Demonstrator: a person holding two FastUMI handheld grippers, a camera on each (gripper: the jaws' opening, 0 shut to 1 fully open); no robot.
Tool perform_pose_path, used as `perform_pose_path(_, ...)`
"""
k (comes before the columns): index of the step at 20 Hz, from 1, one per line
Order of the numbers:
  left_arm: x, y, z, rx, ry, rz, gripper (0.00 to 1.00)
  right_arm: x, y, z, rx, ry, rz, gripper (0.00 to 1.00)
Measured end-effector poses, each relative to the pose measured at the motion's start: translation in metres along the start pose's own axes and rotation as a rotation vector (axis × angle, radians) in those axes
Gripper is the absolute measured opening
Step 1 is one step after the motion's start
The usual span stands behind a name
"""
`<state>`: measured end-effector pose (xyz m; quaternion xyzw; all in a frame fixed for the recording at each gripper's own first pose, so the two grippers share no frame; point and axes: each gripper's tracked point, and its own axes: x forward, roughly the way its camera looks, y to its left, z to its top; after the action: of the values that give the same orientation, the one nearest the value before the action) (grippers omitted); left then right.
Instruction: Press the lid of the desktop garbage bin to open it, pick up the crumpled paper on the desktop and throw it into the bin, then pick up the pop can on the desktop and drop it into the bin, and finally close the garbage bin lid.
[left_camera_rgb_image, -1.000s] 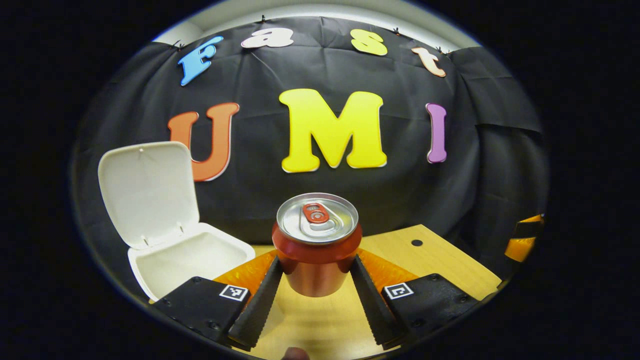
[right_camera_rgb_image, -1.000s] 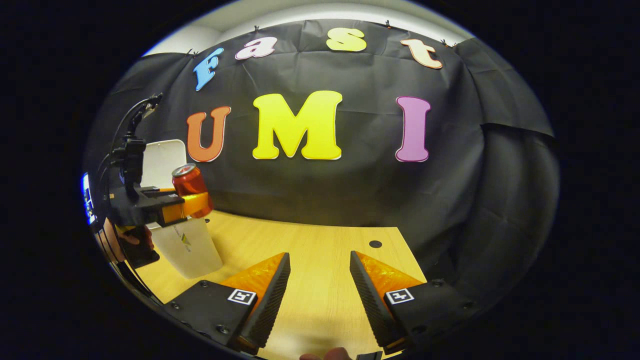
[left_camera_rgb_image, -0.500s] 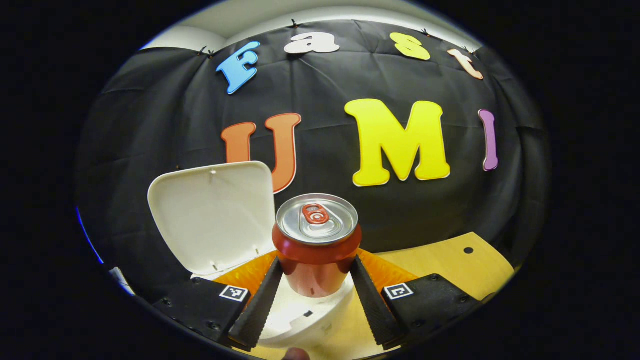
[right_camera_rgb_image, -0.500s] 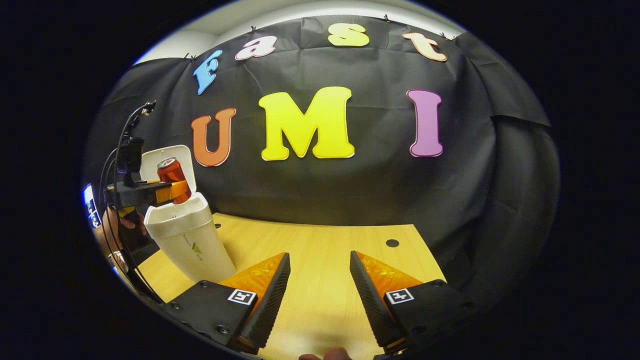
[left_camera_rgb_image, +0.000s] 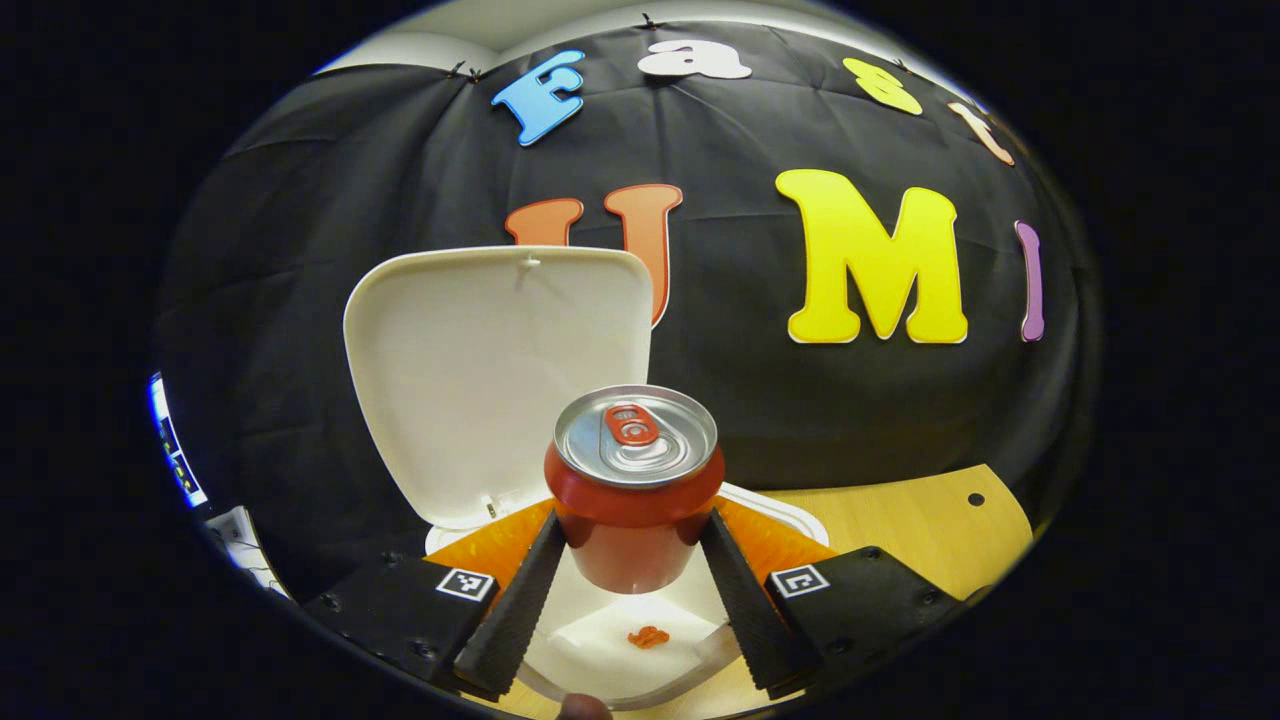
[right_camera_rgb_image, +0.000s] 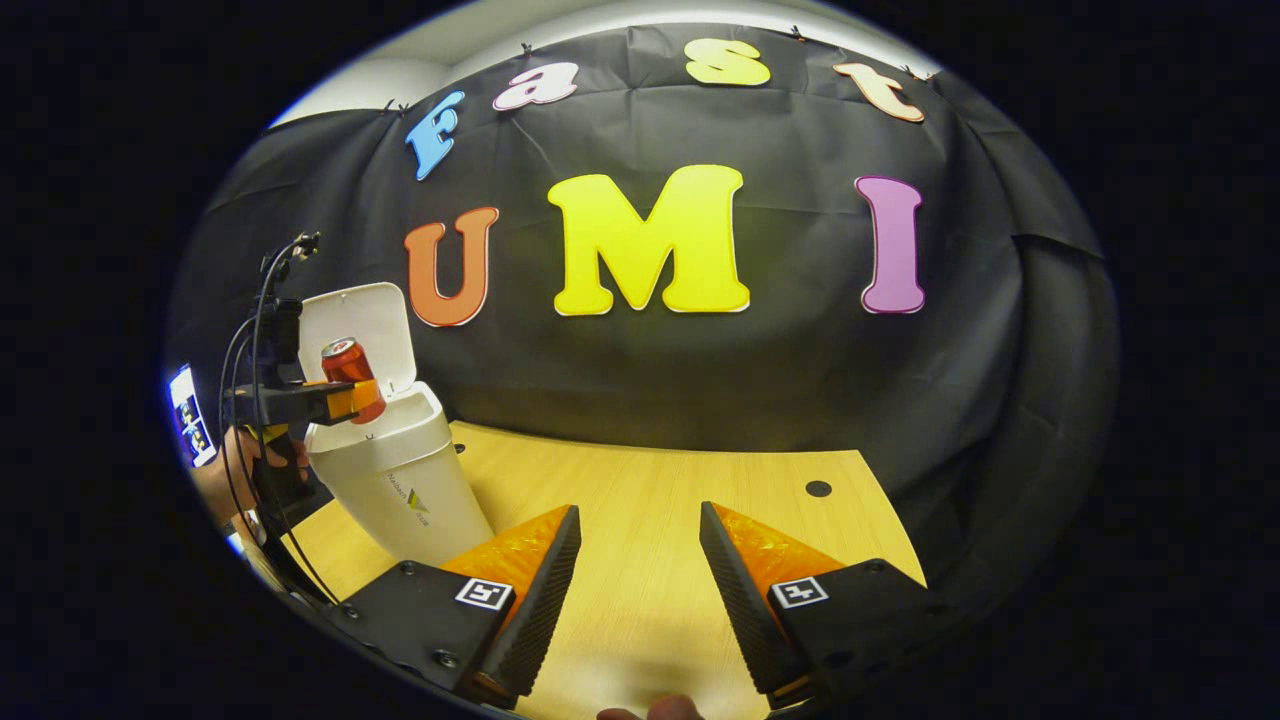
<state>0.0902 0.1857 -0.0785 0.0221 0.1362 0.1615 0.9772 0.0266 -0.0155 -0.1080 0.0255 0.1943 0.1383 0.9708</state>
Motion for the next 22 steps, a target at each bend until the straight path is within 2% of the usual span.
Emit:
perform_pose_path(7,-0.003,-0.001,0.001,-0.009,-0.009,0.002,0.89,0.008,0.011,0.000,-0.013,0.007,0.012,0.78)
perform_pose_path(10,-0.014,-0.011,0.018,-0.002,-0.054,0.014,0.90,0.008,0.015,0.002,-0.012,0.002,0.021,0.78)
perform_pose_path(12,-0.022,-0.021,0.035,0.002,-0.096,0.022,0.96,0.007,0.015,0.004,-0.018,-0.005,0.027,0.78)
perform_pose_path(14,-0.029,-0.029,0.055,0.012,-0.146,0.032,0.98,0.004,0.011,0.008,-0.019,-0.016,0.029,0.78)
perform_pose_path(17,-0.035,-0.031,0.080,0.018,-0.195,0.085,0.97,-0.003,0.002,0.013,-0.009,-0.030,0.025,0.78)
perform_pose_path(22,-0.035,-0.025,0.117,-0.028,-0.263,0.208,0.96,-0.010,-0.020,0.023,0.003,-0.053,0.013,0.78)
